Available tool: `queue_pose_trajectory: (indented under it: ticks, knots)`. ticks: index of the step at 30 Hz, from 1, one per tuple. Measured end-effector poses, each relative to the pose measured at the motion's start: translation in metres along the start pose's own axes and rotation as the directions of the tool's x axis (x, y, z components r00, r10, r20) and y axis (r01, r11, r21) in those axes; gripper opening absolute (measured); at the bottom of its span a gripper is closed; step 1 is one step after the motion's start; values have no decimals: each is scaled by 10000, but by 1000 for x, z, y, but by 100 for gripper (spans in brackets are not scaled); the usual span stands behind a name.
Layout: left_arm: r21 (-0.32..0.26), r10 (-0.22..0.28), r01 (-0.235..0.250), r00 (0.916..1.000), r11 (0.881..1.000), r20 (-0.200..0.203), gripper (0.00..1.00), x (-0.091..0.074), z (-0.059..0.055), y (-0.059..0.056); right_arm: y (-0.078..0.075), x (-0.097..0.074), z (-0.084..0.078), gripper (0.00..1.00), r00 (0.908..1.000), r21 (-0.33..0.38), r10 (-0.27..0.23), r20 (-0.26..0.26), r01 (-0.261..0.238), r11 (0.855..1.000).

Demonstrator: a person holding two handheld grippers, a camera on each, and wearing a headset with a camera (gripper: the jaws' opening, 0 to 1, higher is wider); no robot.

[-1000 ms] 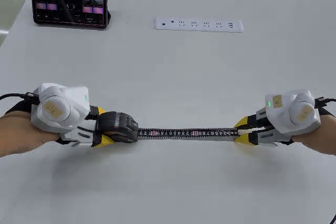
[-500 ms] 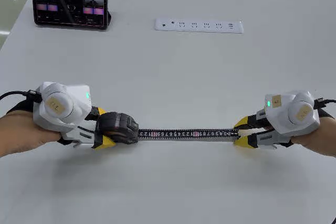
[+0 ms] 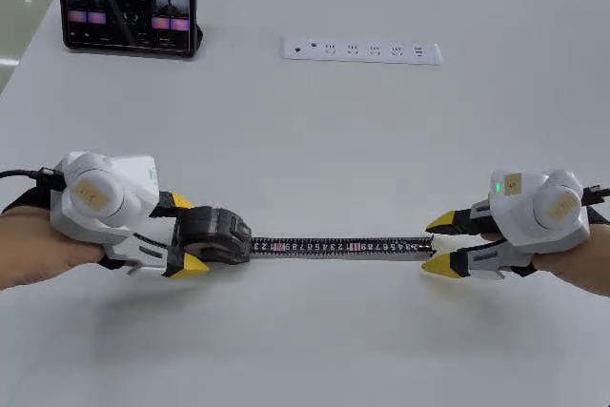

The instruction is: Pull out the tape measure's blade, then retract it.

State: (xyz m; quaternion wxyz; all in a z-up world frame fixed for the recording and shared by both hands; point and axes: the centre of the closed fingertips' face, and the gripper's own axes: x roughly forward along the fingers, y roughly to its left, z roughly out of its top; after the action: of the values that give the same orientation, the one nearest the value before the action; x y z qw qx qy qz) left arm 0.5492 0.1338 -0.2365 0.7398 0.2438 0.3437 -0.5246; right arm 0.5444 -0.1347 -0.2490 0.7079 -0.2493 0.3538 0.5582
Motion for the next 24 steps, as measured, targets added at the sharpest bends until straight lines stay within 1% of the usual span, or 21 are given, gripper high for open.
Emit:
queue_pose_trajectory:
  ticks: [2, 3, 5, 8, 10, 12, 16, 18, 19, 21, 22, 24]
  knots:
    - [-177, 155, -152, 9997, 9997, 177, 45, -2, 2, 1, 0, 0, 1, 30, 9999, 179, -153, -11, 153, 9997]
    - [-200, 232, -228, 9995, 9995, 212, 45, -3, 2, 2, 0, 0, 2, 31, 9998, 219, -191, 33, 191, 9996]
    - [-324, 344, -334, 9989, 9989, 324, 46, -5, 3, 3, -1, -1, 5, 33, 9989, 421, -428, 167, 420, 9982]
    - [-453, 448, -429, 9981, 9981, 412, 46, -10, 4, 3, 0, -2, 6, 35, 9980, 432, -607, 162, 600, 9973]
    - [-635, 645, -607, 9961, 9961, 598, 46, -14, 7, 5, 3, -3, 6, 37, 9976, 446, -682, 148, 675, 9967]
    - [-790, 797, -740, 9942, 9941, 721, 46, -17, 8, 6, 3, -5, 8, 38, 9963, 578, -817, 262, 801, 9951]
    - [-1001, 1043, -950, 9902, 9904, 924, 46, -23, 9, 5, 2, -7, 8, 41, 9936, 711, -1068, 365, 1040, 9920]
    - [-1158, 1233, -1111, 9869, 9870, 1040, 47, -25, 10, 5, 2, -8, 9, 42, 9914, 861, -1218, 484, 1173, 9894]
    - [-1246, 1361, -1215, 9838, 9847, 1166, 48, -27, 10, 5, 1, -8, 9, 43, 9895, 948, -1341, 544, 1286, 9872]
    - [-1433, 1459, -1272, 9810, 9815, 1283, 49, -29, 11, 4, 1, -9, 10, 45, 9872, 1035, -1479, 603, 1412, 9846]
    - [-1468, 1609, -1405, 9774, 9791, 1374, 49, -31, 12, 5, 0, -10, 11, 45, 9849, 1149, -1600, 654, 1519, 9817]
    - [-1620, 1769, -1523, 9727, 9750, 1504, 50, -35, 13, 4, 0, -11, 10, 47, 9820, 1233, -1757, 691, 1664, 9783]
